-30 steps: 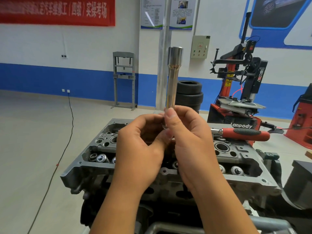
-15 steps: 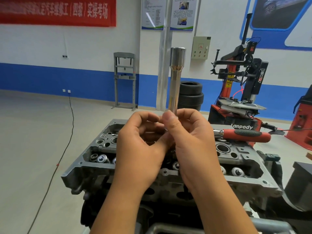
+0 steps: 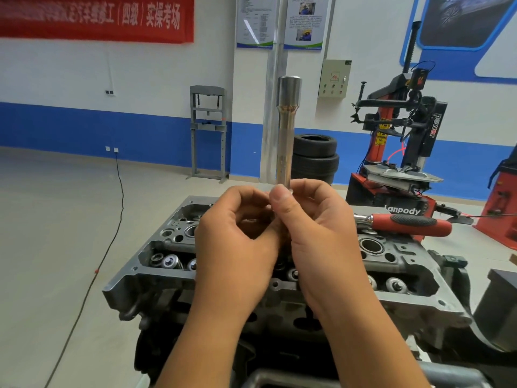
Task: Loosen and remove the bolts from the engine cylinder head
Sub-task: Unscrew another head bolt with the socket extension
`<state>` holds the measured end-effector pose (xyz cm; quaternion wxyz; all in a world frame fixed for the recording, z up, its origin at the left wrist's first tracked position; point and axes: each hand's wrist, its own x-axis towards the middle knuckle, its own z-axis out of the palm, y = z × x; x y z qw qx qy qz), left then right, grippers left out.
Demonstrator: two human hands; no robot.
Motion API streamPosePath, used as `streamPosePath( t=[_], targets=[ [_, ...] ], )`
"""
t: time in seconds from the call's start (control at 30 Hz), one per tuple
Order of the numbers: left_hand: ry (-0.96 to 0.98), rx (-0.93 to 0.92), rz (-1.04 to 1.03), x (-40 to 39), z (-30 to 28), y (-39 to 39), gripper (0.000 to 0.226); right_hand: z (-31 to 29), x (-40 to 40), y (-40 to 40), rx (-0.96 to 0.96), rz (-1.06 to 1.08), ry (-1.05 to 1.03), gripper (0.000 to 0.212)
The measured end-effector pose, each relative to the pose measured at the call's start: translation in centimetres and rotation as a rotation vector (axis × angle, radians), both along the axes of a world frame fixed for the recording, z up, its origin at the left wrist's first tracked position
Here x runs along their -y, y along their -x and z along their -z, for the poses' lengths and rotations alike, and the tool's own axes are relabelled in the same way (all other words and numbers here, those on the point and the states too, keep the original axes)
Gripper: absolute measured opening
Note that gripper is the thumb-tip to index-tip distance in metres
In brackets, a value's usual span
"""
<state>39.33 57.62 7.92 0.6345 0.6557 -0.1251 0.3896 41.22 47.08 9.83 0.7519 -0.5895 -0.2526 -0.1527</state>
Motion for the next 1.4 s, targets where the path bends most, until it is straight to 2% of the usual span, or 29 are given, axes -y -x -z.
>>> streamPosePath(
  t=[0.1,0.17,0.3,0.37,0.47,0.6,0.67,0.7,0.77,0.9,1.0,1.1,1.2,1.3,1.4],
  targets=[
    [-0.04,0.001,0.098,-0.3,-0.1,0.2,0.015,0.0,0.0,0.0,0.0,0.016,0.032,0.007],
    [-0.042,-0.002,0.145,-0.4,-0.1,0.3,0.017,0.0,0.0,0.0,0.01,0.025,0.055,0.01],
    [-0.033,0.004,0.057,-0.2,-0.2,0.3,0.013,-0.2,0.0,0.2,-0.004,0.007,0.004,0.01],
    [0.006,0.018,0.029,-0.1,-0.2,0.4,0.006,-0.2,0.0,0.3,-0.017,0.019,-0.031,0.022],
    [0.035,0.016,0.036,-0.2,-0.2,0.4,0.008,-0.1,0.0,0.2,-0.03,0.026,-0.04,0.022],
    [0.001,-0.007,0.188,-0.6,-0.3,0.6,0.018,-0.1,0.0,0.1,-0.016,0.032,-0.01,0.011],
    [0.009,-0.019,0.214,-0.7,-0.3,0.7,0.027,-0.2,0.0,0.1,-0.015,0.022,-0.001,0.018],
    [0.025,-0.022,0.204,-0.7,-0.3,0.7,0.03,-0.3,0.0,0.2,-0.028,0.01,0.003,0.022],
    [0.046,-0.021,0.143,-0.5,-0.3,0.5,0.034,-0.3,0.1,0.3,-0.03,-0.017,0.002,0.016],
    [0.046,0.006,0.044,-0.2,0.0,0.2,0.031,-0.2,-0.1,0.2,-0.005,0.045,0.004,0.019],
    [-0.012,0.007,0.109,-0.7,0.0,0.3,0.022,-0.2,0.0,0.2,-0.009,0.007,0.005,0.009],
    [0.016,-0.022,0.202,-1.1,-0.2,0.5,0.016,-0.3,0.1,0.3,-0.035,-0.068,0.046,0.017],
    [0.01,-0.038,0.091,-0.8,-0.2,0.4,0.024,-0.4,0.1,0.3,-0.051,-0.049,0.041,0.013],
    [0.013,-0.041,-0.007,-0.6,0.1,0.2,0.023,-0.2,0.1,0.2,-0.056,0.019,0.031,0.023],
    [-0.017,-0.044,0.112,-0.9,0.0,0.4,0.019,-0.3,0.0,0.3,-0.047,0.008,0.046,0.012]
  ],
)
